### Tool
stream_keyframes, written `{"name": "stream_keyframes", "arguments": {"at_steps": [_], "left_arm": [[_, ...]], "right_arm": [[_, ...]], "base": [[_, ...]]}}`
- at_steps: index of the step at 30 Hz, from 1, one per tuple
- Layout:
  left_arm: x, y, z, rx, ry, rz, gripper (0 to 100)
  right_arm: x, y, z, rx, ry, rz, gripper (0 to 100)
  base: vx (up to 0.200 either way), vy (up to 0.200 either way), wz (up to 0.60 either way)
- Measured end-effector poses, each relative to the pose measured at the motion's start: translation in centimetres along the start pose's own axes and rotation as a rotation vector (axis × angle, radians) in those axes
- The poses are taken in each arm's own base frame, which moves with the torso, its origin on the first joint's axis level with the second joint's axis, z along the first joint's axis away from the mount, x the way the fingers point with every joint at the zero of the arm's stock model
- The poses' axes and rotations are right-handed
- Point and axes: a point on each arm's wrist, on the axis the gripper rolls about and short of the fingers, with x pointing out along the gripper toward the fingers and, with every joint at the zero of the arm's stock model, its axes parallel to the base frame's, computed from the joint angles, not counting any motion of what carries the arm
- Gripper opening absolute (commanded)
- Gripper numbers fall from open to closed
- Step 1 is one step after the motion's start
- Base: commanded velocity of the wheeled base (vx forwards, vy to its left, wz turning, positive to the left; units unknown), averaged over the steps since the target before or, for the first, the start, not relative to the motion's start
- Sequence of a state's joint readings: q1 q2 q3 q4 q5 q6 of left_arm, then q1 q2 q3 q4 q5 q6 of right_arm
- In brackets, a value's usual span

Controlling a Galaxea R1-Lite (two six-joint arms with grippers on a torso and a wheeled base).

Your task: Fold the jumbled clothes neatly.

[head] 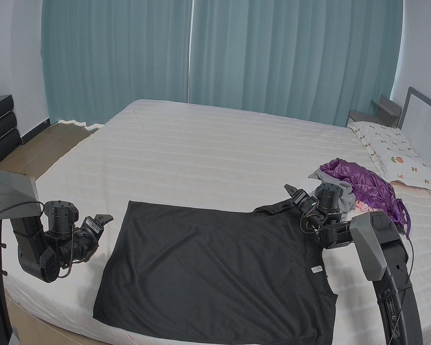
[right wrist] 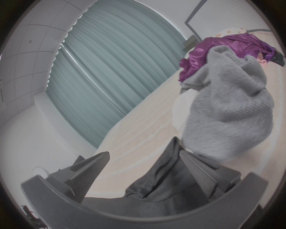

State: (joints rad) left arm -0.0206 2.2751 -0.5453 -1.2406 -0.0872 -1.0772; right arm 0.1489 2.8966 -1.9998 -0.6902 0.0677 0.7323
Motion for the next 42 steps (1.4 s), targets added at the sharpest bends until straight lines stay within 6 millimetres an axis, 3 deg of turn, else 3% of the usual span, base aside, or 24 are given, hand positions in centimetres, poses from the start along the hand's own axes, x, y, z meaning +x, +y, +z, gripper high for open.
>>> {"name": "stream_keyframes", "arguments": {"at_steps": [16,35,36,42], "left_arm": [[0.1,0.3,-0.2,0.029,0.007,0.009,100],[0.2,0.3,-0.3,0.036,0.010,0.011,100],[0.2,0.3,-0.3,0.038,0.010,0.012,100],[0.3,0.4,-0.3,0.042,0.011,0.014,100]], "right_arm": [[-1.0,-3.0,1.1,0.012,0.013,-0.113,100],[-0.9,-5.0,-0.2,0.004,0.052,-0.145,100],[-0.8,-5.0,-0.3,0.005,0.053,-0.145,0],[-0.6,-5.2,-0.4,0.005,0.060,-0.151,0]], "base": [[0.000,0.000,0.00],[0.000,0.000,0.00],[0.000,0.000,0.00],[0.000,0.000,0.00]]}}
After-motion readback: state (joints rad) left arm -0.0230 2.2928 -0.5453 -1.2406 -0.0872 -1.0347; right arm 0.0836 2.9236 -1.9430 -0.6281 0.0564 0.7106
